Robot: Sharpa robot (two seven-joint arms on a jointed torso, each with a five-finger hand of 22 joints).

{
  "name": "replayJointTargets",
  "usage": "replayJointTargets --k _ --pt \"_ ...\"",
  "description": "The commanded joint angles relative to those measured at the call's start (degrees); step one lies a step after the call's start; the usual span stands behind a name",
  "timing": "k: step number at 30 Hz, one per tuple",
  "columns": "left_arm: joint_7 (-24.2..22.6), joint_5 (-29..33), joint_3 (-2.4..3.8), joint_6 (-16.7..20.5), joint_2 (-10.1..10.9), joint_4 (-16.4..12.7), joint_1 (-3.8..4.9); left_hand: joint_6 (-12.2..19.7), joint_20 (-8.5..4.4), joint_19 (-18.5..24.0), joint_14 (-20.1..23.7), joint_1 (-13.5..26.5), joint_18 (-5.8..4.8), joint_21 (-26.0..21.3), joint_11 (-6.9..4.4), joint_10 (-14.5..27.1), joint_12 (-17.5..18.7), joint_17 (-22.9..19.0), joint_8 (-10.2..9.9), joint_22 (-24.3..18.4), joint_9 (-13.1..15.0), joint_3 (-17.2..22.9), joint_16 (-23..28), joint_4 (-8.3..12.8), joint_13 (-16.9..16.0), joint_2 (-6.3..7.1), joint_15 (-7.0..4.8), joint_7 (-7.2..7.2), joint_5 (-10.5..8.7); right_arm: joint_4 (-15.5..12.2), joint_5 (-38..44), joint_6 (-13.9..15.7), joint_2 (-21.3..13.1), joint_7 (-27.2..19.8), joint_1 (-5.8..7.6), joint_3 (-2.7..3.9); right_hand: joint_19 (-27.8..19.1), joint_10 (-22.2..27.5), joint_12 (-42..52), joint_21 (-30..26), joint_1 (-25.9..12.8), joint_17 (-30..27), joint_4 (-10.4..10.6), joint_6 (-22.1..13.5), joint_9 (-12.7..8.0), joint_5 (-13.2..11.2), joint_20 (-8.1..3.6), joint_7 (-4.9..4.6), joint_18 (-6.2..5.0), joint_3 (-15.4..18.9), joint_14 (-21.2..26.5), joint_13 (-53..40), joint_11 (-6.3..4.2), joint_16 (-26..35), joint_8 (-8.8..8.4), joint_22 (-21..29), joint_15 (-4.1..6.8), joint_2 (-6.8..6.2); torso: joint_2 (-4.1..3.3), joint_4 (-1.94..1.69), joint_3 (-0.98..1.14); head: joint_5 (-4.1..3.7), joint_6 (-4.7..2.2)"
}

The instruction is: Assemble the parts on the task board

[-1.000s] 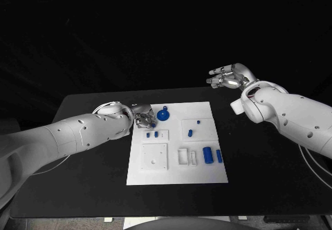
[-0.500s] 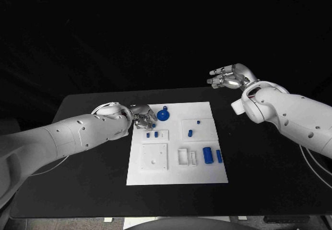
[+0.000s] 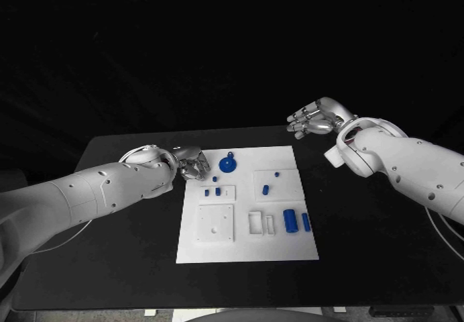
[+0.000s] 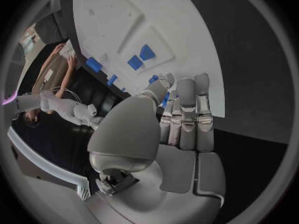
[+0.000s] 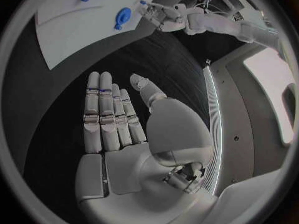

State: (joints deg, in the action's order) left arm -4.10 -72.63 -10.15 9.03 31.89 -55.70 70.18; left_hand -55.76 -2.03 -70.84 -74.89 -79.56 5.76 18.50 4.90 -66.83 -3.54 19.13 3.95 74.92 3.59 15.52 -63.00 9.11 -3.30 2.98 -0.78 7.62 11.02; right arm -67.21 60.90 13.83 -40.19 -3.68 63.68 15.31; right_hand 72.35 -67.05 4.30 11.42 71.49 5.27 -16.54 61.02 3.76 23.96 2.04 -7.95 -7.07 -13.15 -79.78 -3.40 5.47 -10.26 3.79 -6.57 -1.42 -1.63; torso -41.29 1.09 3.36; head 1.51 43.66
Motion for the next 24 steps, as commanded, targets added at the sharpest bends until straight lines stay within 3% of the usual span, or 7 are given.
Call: replayJointTargets --k 1,3,8,16,18,21,24 --pt "-1.3 9.8 0.36 3.3 0.8 0.2 0.80 -3.3 0.18 0.8 1.1 0.5 0.80 -0.2 -0.75 -3.1 -0.3 -0.5 0.9 1.2 0.4 0.3 0.9 -0.3 -0.2 -0.13 -0.29 -0.11 0.53 -0.1 13.6 -6.5 0.0 0.5 -0.01 0.04 4.5 -2.4 -0.9 3.8 1.0 1.4 0.1 2.3 0.0 -1.1 -1.84 0.86 -1.07 -0.2 -5.6 0.0 -1.03 -2.6 0.12 -2.1 1.74 -0.28 0.01 -0.04 0.06 -0.31 -0.51" --pt "-1.9 15.1 0.57 4.2 1.4 0.1 1.43 -4.9 -0.32 2.8 1.8 0.5 -0.38 -2.5 -0.99 -4.1 0.1 -2.8 -0.1 0.2 0.1 -0.9 5.5 -0.4 -0.1 -0.86 -0.66 -0.27 0.62 -0.1 17.4 -7.5 0.0 0.8 -0.02 0.03 6.0 -2.9 -0.9 6.2 1.2 2.7 0.1 2.9 -0.1 -1.3 -3.00 1.04 -0.90 -0.4 -6.9 0.1 -1.28 -4.5 -0.17 -3.6 2.37 -0.54 0.00 -0.06 0.02 -0.37 -0.63" --pt "-3.6 26.4 1.35 6.2 3.1 -0.7 2.60 -5.4 -0.07 4.0 3.3 0.9 -0.92 -5.6 -0.94 -4.1 -0.1 -5.0 -0.1 -1.4 0.3 -2.1 11.0 -0.2 -0.1 -0.84 -0.32 -0.37 0.55 -0.1 25.1 -8.8 0.3 1.5 -0.13 -0.01 6.1 -3.3 -1.0 14.5 0.2 9.7 0.2 3.4 -0.1 -1.4 -5.01 1.37 -0.33 -2.4 -6.7 0.1 -1.69 -16.4 -0.24 -10.1 3.36 -1.38 0.04 -0.05 0.03 -0.38 -0.98" --pt "-8.9 43.1 2.37 6.1 6.5 -4.6 3.46 -5.5 2.30 9.4 7.1 1.3 -2.00 -15.1 0.58 -0.8 0.1 -13.1 -0.1 -9.1 0.2 -2.1 31.9 0.0 0.0 -1.24 2.33 0.01 0.77 -0.9 32.7 -9.5 0.6 2.7 -0.93 -1.09 4.8 -2.1 -0.9 22.2 -1.4 16.3 0.3 3.4 -0.1 -2.2 -5.15 1.44 -0.42 -5.6 -5.3 0.0 -1.52 -27.6 -0.22 -17.7 3.25 -2.25 0.07 -0.05 0.04 -0.34 -1.33" --pt "-10.2 46.4 2.46 5.3 7.4 -5.9 3.57 -5.1 3.75 12.6 7.1 1.6 -2.23 -15.1 1.30 1.0 0.0 -15.5 -0.2 -13.5 0.2 -1.6 40.5 -0.1 0.0 -1.44 3.72 0.13 0.68 -1.4 34.0 -9.5 0.7 3.1 -1.11 -1.56 4.5 -1.8 -0.9 22.6 -1.5 16.7 0.4 3.4 -0.1 -2.5 -5.06 1.44 -0.53 -5.8 -4.8 0.0 -1.47 -28.5 -0.23 -18.4 3.20 -2.38 0.03 -0.06 0.01 -0.26 -1.40" --pt "-10.9 49.4 2.57 3.9 8.5 -7.6 3.76 -4.2 5.22 16.0 7.3 1.8 -2.58 -15.1 2.04 2.4 0.1 -15.5 -0.2 -18.4 0.2 -1.1 48.0 -0.2 0.0 -1.32 5.07 0.53 1.08 -1.9 36.0 -9.0 0.8 4.1 -1.28 -2.48 4.4 -1.0 -1.0 22.9 -1.6 17.1 0.4 3.0 -0.1 -3.3 -4.91 1.36 -0.65 -5.6 -4.6 0.1 -1.23 -29.4 -0.26 -19.1 3.03 -2.80 -0.05 -0.14 -0.05 -0.23 -1.40" --pt "-11.2 50.7 2.62 3.3 8.9 -8.3 4.11 -3.9 5.96 17.8 5.7 1.7 -2.87 -15.0 2.29 3.0 0.0 -15.2 -0.1 -24.2 0.2 -0.7 53.6 0.0 0.0 -1.24 5.51 0.64 1.28 -2.0 37.7 -8.4 1.0 5.1 -1.35 -3.32 5.1 -0.8 -1.0 23.3 -1.7 17.8 0.5 2.4 -0.1 -4.0 -4.78 1.26 -0.83 -5.5 -4.9 0.1 -1.16 -31.0 -0.23 -19.7 2.94 -3.23 -0.08 -0.25 -0.08 -0.23 -1.47"
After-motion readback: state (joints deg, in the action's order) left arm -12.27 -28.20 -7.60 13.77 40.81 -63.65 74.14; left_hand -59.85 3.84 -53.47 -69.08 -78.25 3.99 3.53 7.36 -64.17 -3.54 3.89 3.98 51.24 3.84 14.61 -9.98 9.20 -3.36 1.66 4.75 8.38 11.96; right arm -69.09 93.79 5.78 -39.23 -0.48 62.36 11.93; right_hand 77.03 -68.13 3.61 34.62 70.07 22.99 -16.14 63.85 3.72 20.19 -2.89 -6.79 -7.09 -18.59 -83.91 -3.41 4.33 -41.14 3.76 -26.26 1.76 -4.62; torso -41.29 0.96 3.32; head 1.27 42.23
